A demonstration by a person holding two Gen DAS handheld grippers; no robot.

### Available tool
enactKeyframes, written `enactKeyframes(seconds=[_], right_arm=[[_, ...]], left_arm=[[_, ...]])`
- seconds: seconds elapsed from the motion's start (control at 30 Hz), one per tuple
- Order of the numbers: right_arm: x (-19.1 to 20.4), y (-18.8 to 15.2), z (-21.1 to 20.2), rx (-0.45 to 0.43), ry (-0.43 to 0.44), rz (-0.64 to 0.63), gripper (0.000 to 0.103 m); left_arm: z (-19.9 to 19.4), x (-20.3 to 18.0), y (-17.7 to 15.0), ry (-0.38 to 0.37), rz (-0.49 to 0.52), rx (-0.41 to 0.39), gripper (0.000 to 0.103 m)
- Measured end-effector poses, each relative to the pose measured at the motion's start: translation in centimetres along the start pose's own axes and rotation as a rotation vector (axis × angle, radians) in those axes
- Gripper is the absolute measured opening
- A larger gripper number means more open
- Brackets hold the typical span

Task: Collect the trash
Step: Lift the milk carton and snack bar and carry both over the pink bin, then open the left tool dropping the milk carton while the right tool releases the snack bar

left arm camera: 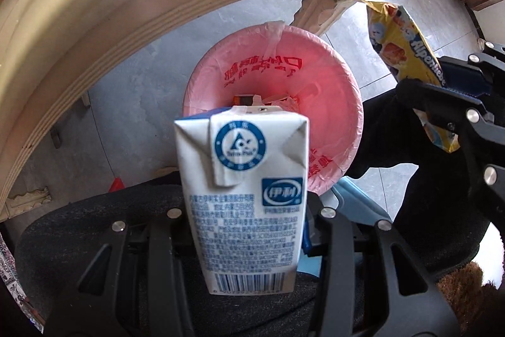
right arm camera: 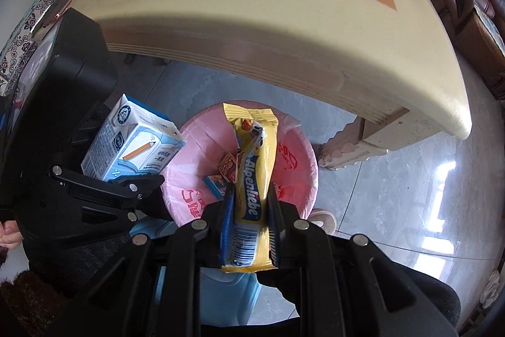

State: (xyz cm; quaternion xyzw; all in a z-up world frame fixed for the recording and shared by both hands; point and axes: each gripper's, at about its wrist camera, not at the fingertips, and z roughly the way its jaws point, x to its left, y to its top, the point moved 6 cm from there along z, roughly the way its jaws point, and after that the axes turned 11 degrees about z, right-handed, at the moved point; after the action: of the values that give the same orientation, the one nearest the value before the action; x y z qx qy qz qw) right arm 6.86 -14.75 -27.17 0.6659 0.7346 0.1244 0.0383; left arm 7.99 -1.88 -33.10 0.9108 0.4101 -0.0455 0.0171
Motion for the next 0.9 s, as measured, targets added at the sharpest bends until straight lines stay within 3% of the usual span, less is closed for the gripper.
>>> enactKeyframes(seconds=[0.4,0.9], right_arm=[[-2.0,-1.5,7.5,0.122,0.03,0.111,0.019],[-3.9,-1.8,15.7,0.262,0.06,0.186,0.02]], left_arm=[[6.5,-0.3,0.8,-0.094,-0.067,0.11,0.043],[13.8,-0.2,2.1,-0.138,-0.106,0.255,0.043]])
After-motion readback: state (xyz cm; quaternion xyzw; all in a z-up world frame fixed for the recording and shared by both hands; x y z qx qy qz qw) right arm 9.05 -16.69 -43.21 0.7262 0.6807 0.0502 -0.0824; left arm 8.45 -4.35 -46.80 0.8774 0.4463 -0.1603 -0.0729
